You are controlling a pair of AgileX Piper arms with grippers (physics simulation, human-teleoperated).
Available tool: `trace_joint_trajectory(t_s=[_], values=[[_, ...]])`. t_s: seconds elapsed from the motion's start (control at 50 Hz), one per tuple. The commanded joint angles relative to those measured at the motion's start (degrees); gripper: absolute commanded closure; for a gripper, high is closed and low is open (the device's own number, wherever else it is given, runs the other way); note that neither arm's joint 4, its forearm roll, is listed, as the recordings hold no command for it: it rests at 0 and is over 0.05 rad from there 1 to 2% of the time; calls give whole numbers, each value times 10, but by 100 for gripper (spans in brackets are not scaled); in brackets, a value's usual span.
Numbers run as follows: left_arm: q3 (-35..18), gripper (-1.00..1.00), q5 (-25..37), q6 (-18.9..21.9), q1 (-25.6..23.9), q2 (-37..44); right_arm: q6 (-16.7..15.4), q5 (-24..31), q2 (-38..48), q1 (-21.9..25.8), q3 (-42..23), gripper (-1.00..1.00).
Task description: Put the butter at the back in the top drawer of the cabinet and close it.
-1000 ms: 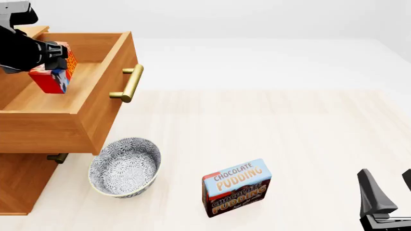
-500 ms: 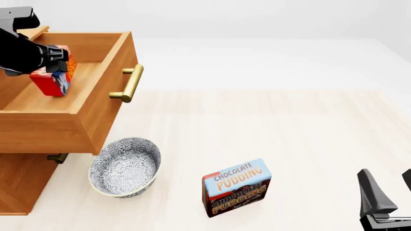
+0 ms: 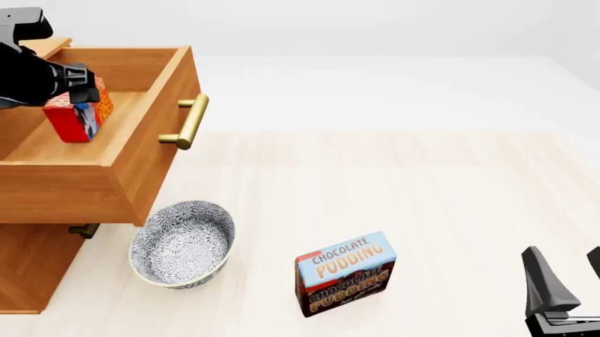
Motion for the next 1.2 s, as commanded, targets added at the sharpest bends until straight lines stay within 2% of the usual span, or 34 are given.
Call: trace_joint_trajectory(t_s=[0.02,0.38,0.64,0.66,0.82,0.9,0.92,1.04,1.2], values=[[-7,-100,-3,-10,-13,-7,0,0,0,0,0,-100],[-52,-100,20,-20,-42,-52,0,0,0,0,0,-100],[-108,-100,39,-34,-113,-103,0,0,0,0,0,-100],[-113,-100,45,-50,-130,-104,0,0,0,0,0,-100],[-118,-100,49,-38,-139,-112,0,0,0,0,0,-100],[-124,-100,51,-34,-153,-115,0,0,0,0,0,-100],[-130,-100,51,-35,-171,-118,0,0,0,0,0,-100],[-149,-100,61,-30,-184,-115,0,0,0,0,0,-100],[-153,-100,49,-43,-214,-102,0,0,0,0,0,-100]])
